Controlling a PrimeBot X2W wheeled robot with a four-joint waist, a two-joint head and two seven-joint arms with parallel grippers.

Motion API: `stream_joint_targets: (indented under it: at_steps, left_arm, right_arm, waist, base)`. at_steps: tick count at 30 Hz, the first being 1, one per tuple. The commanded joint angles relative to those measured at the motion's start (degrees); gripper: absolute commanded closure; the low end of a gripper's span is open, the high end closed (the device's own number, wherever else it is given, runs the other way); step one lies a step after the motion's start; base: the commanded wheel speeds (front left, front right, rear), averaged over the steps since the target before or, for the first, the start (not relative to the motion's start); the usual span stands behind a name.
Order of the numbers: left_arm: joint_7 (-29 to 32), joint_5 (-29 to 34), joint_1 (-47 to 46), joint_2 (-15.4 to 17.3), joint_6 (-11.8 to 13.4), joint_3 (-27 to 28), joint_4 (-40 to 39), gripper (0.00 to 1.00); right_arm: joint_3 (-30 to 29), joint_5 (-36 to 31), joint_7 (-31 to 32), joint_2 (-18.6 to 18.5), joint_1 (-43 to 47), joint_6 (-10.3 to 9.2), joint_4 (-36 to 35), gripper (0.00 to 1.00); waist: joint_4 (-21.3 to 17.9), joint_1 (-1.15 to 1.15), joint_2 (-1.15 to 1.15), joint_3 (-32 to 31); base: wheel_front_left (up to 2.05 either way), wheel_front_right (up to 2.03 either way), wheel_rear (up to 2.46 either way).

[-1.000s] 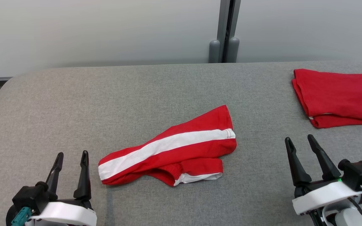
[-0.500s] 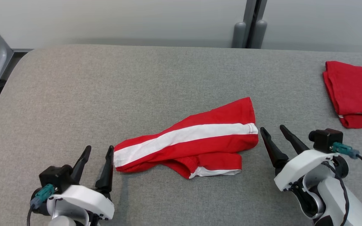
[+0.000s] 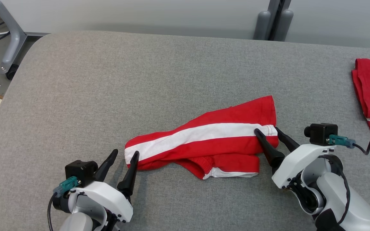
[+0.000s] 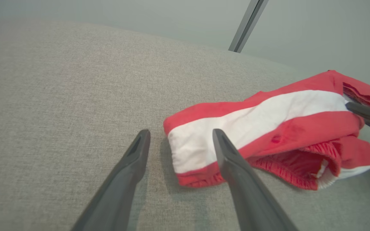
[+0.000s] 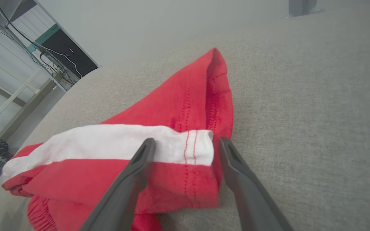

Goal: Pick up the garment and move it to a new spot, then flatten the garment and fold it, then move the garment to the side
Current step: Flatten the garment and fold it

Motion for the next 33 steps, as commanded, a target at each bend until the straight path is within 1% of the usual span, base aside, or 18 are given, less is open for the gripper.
stream_joint_targets:
  at_steps: [1, 7, 8, 9, 10, 11, 12, 13, 14, 15, 16, 17, 18, 24, 29, 33]
  left_arm:
    - [0.00, -0.59, -1.50, 0.02, -0.14, -0.31, 0.31, 0.00]
    - [1.09, -2.89, -1.98, 0.30, -0.51, -1.85, 1.87, 0.00]
    - [1.39, -3.36, -2.13, 0.27, -0.56, -2.09, 2.07, 0.00]
    - [1.79, -3.77, -2.31, 0.32, -0.59, -2.37, 2.26, 0.00]
    - [1.88, -4.10, -2.54, 0.45, -0.52, -2.58, 2.29, 0.00]
    - [2.15, -4.53, -2.66, 0.56, -0.53, -2.77, 2.41, 0.00]
    - [2.31, -4.91, -2.62, 0.56, -0.56, -3.03, 2.58, 0.11]
    - [2.42, -5.21, -2.55, 0.61, -0.58, -3.24, 2.69, 0.27]
    - [2.42, -5.47, -2.57, 0.68, -0.60, -3.41, 2.87, 0.41]
    - [2.40, -5.69, -2.72, 0.73, -0.61, -3.54, 3.06, 0.55]
    - [2.37, -5.92, -2.93, 0.80, -0.61, -3.65, 3.20, 0.74]
    - [2.34, -6.12, -3.15, 0.84, -0.62, -3.75, 3.39, 0.95]
    - [2.24, -6.29, -3.34, 0.88, -0.63, -3.84, 3.60, 1.00]
    - [0.74, -6.78, -3.42, 1.59, -0.52, -3.92, 4.14, 1.00]
    - [-1.11, -6.76, -2.69, 2.18, -0.34, -3.46, 2.29, 1.00]
    - [-0.94, -7.14, -1.31, 3.36, 0.13, -2.83, -0.64, 1.00]
  right_arm:
    - [0.51, 0.88, -0.34, -0.69, -0.73, 0.05, 0.45, 0.00]
    - [2.80, 3.20, -1.76, -1.50, -1.82, 0.05, 1.54, 0.00]
    - [3.22, 3.56, -1.89, -1.65, -1.87, 0.05, 1.75, 0.12]
    - [3.62, 3.93, -2.04, -1.75, -2.04, 0.05, 2.00, 0.34]
    - [3.93, 4.26, -2.33, -1.82, -2.30, 0.05, 2.13, 0.52]
    - [4.22, 4.53, -2.42, -1.87, -2.62, 0.05, 2.25, 0.59]
    - [4.42, 4.87, -2.70, -1.90, -2.87, 0.05, 2.29, 0.63]
    - [4.73, 5.08, -2.97, -1.97, -3.03, 0.05, 2.38, 0.69]
    - [5.12, 5.43, -3.12, -2.03, -3.12, 0.05, 2.52, 0.78]
    - [5.47, 5.68, -3.35, -2.09, -3.12, 0.05, 2.72, 0.81]
    - [5.82, 6.04, -3.53, -2.17, -3.23, 0.05, 2.93, 0.96]
    - [6.13, 6.22, -3.76, -2.24, -3.41, 0.05, 3.08, 1.00]
    - [6.43, 6.46, -3.88, -2.33, -3.65, 0.05, 3.20, 1.00]
    - [9.05, 8.65, -6.11, -3.28, -3.90, 0.05, 2.96, 1.00]
    - [9.66, 9.64, -9.31, -4.15, -3.53, 0.05, 1.95, 1.00]
    - [9.17, 9.76, -11.49, -5.46, -2.37, 0.05, -0.36, 1.00]
  waist:
    - [0.05, 0.00, 0.00, 0.08]
    - [0.03, 0.00, 0.00, -0.01]
    - [0.01, 0.00, 0.00, 0.00]
    - [-0.01, 0.00, 0.00, 0.01]
    - [-0.03, 0.00, 0.00, 0.05]
    - [-0.06, 0.00, 0.00, 0.10]
    - [-0.08, 0.00, 0.00, 0.13]
    - [-0.10, 0.00, 0.00, 0.17]
    - [-0.12, 0.00, 0.00, 0.19]
    - [-0.12, 0.00, 0.00, 0.20]
    - [-0.12, 0.00, 0.00, 0.19]
    - [-0.11, 0.00, 0.00, 0.17]
    - [-0.10, 0.00, 0.00, 0.11]
    - [0.12, 0.00, 0.00, -1.18]
    - [0.00, 0.00, 0.00, -3.13]
    - [-0.64, 0.00, 0.00, -5.11]
  base:
    - [0.00, 0.00, 0.00]
    - [0.00, 0.00, 0.00]
    - [0.00, 0.00, 0.00]
    - [0.00, 0.00, 0.00]
    - [0.00, 0.00, 0.00]
    - [0.00, 0.00, 0.00]
    - [0.00, 0.00, 0.00]
    - [0.00, 0.00, 0.00]
    - [0.00, 0.00, 0.00]
    - [0.00, 0.00, 0.00]
    - [0.00, 0.00, 0.00]
    - [0.00, 0.00, 0.00]
    - [0.00, 0.00, 0.00]
    - [0.00, 0.00, 0.00]
    - [0.00, 0.00, 0.00]
    - [0.00, 0.00, 0.00]
